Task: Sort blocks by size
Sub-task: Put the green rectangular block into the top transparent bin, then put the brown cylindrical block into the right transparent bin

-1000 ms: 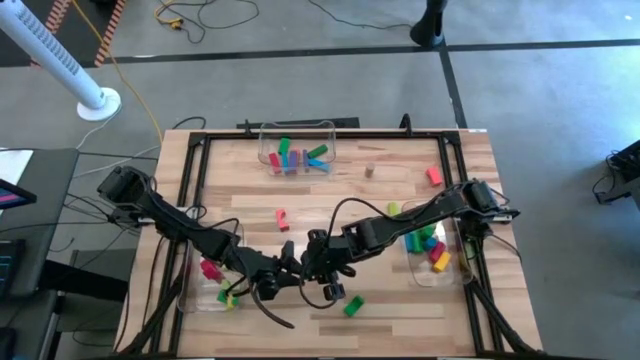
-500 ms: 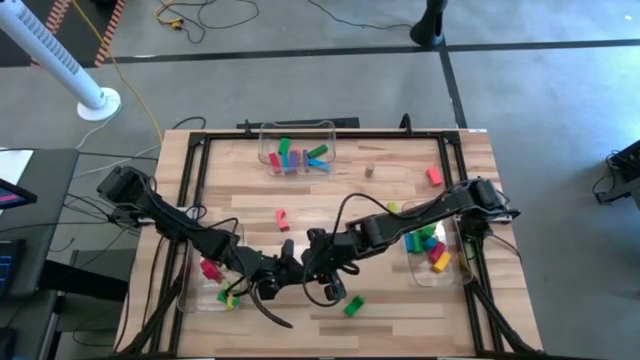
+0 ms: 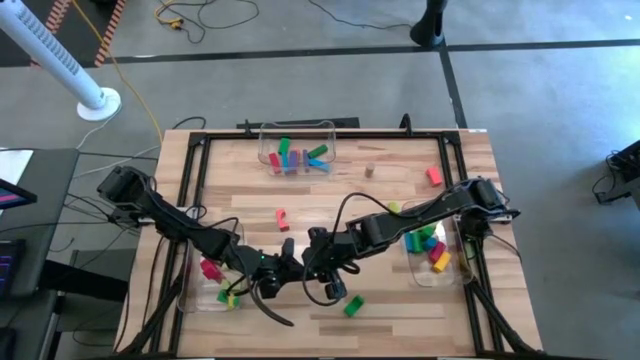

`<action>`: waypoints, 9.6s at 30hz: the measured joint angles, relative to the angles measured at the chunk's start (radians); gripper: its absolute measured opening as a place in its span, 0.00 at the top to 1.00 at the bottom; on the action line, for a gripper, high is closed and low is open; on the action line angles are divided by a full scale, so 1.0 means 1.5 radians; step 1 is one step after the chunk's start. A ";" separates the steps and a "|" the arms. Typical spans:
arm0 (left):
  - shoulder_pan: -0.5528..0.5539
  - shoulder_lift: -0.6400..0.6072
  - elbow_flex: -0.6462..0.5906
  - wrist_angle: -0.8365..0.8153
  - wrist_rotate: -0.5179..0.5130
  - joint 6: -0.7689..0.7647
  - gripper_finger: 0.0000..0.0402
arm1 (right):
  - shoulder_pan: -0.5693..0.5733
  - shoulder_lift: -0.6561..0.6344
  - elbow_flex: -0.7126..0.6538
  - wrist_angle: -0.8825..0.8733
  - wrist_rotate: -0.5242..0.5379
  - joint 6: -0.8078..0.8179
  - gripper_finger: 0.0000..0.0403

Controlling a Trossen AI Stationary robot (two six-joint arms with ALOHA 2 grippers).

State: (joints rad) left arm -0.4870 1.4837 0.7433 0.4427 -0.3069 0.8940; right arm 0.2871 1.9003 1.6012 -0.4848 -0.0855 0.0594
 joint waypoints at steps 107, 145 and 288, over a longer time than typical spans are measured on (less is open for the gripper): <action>0.747 0.049 0.172 -0.234 0.436 -0.552 0.66 | 0.096 -0.001 -0.153 -0.133 0.355 0.309 0.38; 0.315 -0.017 0.017 -0.122 0.425 -0.461 0.66 | -0.016 -0.098 -0.271 -0.338 0.271 0.447 0.38; 0.118 -0.017 -0.040 0.103 0.233 0.069 0.42 | 0.008 -0.026 -0.047 0.020 0.071 0.112 0.60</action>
State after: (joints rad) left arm -0.3105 1.4583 0.6830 0.5980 0.0424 0.9980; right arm 0.2988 1.8614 1.5307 -0.4550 0.0208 0.2272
